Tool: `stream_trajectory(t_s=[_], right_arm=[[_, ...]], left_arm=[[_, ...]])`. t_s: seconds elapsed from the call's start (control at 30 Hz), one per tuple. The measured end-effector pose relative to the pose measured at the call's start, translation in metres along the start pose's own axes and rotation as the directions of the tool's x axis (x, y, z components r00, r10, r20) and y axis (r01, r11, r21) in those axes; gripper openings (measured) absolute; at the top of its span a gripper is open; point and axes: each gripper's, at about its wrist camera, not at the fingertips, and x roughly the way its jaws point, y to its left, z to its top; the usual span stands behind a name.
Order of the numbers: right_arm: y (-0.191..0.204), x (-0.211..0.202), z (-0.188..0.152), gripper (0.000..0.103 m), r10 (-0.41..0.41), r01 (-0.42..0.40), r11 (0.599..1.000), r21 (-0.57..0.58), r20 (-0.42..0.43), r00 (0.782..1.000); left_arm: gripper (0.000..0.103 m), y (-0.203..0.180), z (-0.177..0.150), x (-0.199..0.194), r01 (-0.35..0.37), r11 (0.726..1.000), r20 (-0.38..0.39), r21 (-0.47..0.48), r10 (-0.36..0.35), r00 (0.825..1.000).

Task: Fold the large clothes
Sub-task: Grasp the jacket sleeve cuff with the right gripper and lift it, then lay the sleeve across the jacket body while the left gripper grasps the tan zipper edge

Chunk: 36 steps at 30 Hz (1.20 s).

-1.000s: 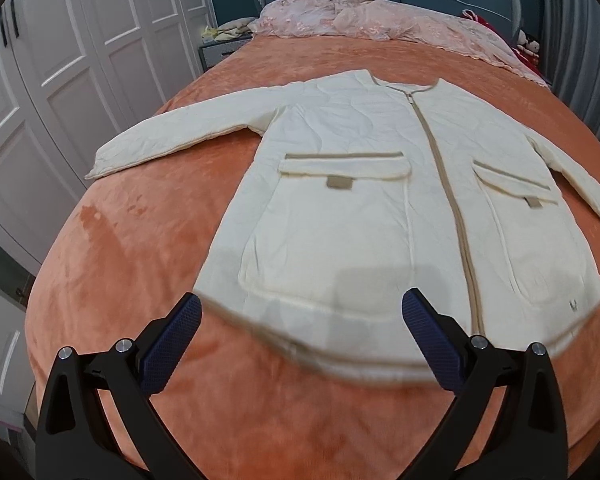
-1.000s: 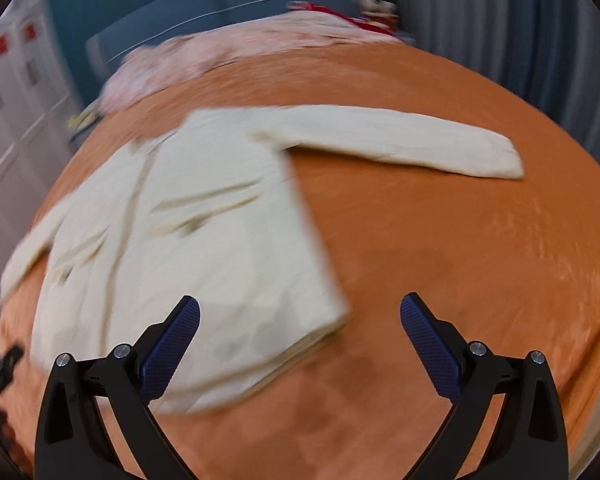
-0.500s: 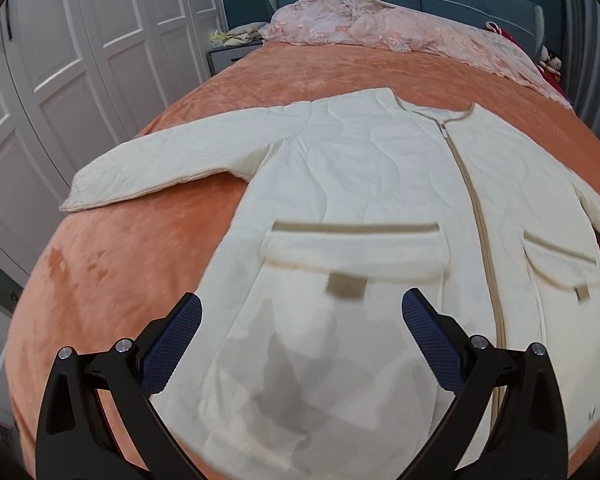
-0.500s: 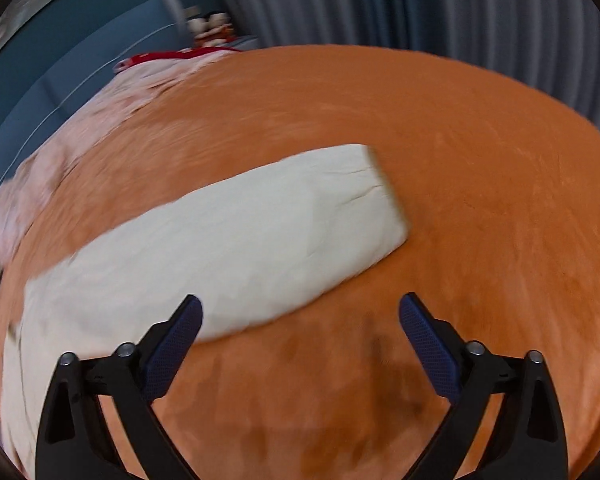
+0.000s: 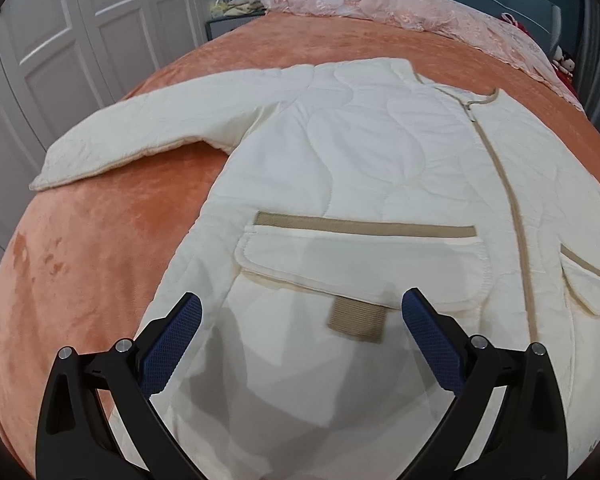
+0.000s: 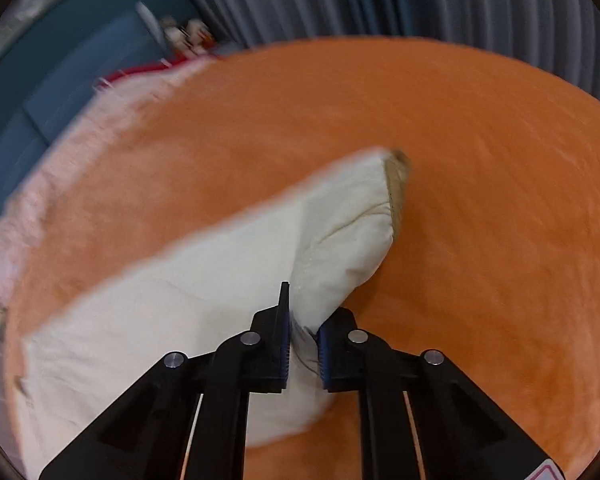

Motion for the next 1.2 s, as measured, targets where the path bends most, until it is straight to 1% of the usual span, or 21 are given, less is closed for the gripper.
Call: stream_trajectory(t_s=[0.1, 0.17, 0.2, 0.23, 0.27, 0.33, 0.37, 0.47, 0.53, 0.6, 0.67, 0.73, 0.8, 0.87, 0.9, 0.93, 0.97, 1.0, 1.03, 1.13, 1.2], right_arm=[[0.063, -0.037, 0.003, 0.010, 0.159, -0.153, 0.984, -0.090, 0.072, 0.985], [0.122, -0.066, -0.007, 0.010, 0.295, -0.276, 0.940, -0.203, 0.069, 0.953], [0.151, -0.080, -0.016, 0.010, 0.358, -0.333, 0.906, -0.260, 0.053, 0.932], [0.190, -0.099, -0.032, 0.010, 0.435, -0.404, 0.852, -0.332, 0.021, 0.900], [0.215, -0.109, -0.045, 0.010, 0.477, -0.443, 0.814, -0.375, -0.002, 0.879], [0.276, -0.133, -0.088, 0.010, 0.569, -0.544, 0.700, -0.462, -0.098, 0.816], [0.301, -0.140, -0.110, 0.010, 0.596, -0.580, 0.652, -0.488, -0.143, 0.790], [0.356, -0.152, -0.175, 0.010, 0.631, -0.652, 0.536, -0.537, -0.259, 0.732], [0.387, -0.151, -0.222, 0.010, 0.625, -0.679, 0.468, -0.566, -0.331, 0.707], [0.405, -0.146, -0.260, 0.010, 0.608, -0.703, 0.425, -0.571, -0.395, 0.688], [0.416, -0.134, -0.294, 0.012, 0.564, -0.693, 0.392, -0.605, -0.437, 0.700], [0.418, -0.120, -0.322, 0.016, 0.510, -0.682, 0.368, -0.632, -0.476, 0.716], [0.419, -0.100, -0.345, 0.018, 0.453, -0.692, 0.347, -0.633, -0.533, 0.715], [0.414, -0.096, -0.373, 0.029, 0.401, -0.697, 0.325, -0.639, -0.575, 0.714], [0.409, -0.095, -0.383, 0.033, 0.388, -0.702, 0.306, -0.643, -0.590, 0.709], [0.406, -0.100, -0.388, 0.043, 0.386, -0.705, 0.293, -0.646, -0.594, 0.705], [0.395, -0.107, -0.393, 0.054, 0.397, -0.716, 0.279, -0.640, -0.602, 0.693], [0.386, -0.112, -0.389, 0.060, 0.418, -0.731, 0.274, -0.625, -0.608, 0.675], [0.382, -0.117, -0.389, 0.067, 0.434, -0.735, 0.279, -0.618, -0.602, 0.670], [0.349, -0.133, -0.361, 0.068, 0.501, -0.755, 0.334, -0.564, -0.572, 0.649], [0.319, -0.133, -0.329, 0.068, 0.535, -0.741, 0.425, -0.520, -0.517, 0.669]], left_arm=[[0.098, 0.008, 0.002, 0.001, -0.008, 1.000, 0.002, -0.018, 0.008, 1.000], [0.098, 0.013, 0.003, 0.001, -0.023, 0.999, 0.010, -0.023, 0.023, 1.000], [0.098, 0.017, 0.003, 0.000, -0.034, 0.999, 0.012, -0.025, 0.035, 0.999], [0.098, 0.019, 0.003, 0.000, -0.042, 0.999, 0.012, -0.025, 0.042, 0.999], [0.098, 0.022, 0.004, 0.000, -0.051, 0.998, 0.013, -0.028, 0.051, 0.999], [0.098, 0.031, 0.003, 0.002, -0.065, 0.997, 0.007, -0.039, 0.066, 0.998], [0.098, 0.036, 0.002, 0.003, -0.071, 0.996, 0.002, -0.045, 0.071, 0.997], [0.098, 0.052, 0.001, 0.008, -0.098, 0.993, -0.018, -0.063, 0.097, 0.995], [0.098, 0.066, 0.000, 0.012, -0.106, 0.991, -0.031, -0.081, 0.104, 0.994], [0.098, 0.076, -0.002, 0.014, -0.102, 0.990, -0.039, -0.094, 0.099, 0.994], [0.098, 0.085, -0.003, 0.016, -0.074, 0.991, -0.045, -0.114, 0.069, 0.997], [0.098, 0.090, -0.002, 0.017, -0.022, 0.989, -0.047, -0.144, 0.015, 0.999], [0.098, 0.093, 0.000, 0.014, 0.046, 0.982, -0.036, -0.181, -0.053, 0.998], [0.098, 0.094, 0.006, 0.009, 0.127, 0.968, -0.004, -0.215, -0.131, 0.991], [0.098, 0.093, 0.009, 0.007, 0.151, 0.963, 0.009, -0.225, -0.152, 0.988], [0.098, 0.092, 0.013, 0.006, 0.176, 0.955, 0.018, -0.236, -0.177, 0.984], [0.098, 0.090, 0.017, 0.006, 0.209, 0.946, 0.025, -0.248, -0.209, 0.978], [0.098, 0.087, 0.023, 0.007, 0.241, 0.933, 0.027, -0.266, -0.242, 0.970], [0.098, 0.084, 0.028, 0.009, 0.272, 0.919, 0.028, -0.286, -0.276, 0.961], [0.098, 0.068, 0.040, 0.014, 0.338, 0.885, 0.024, -0.319, -0.349, 0.937], [0.098, 0.054, 0.046, 0.020, 0.366, 0.870, 0.010, -0.331, -0.385, 0.923]])
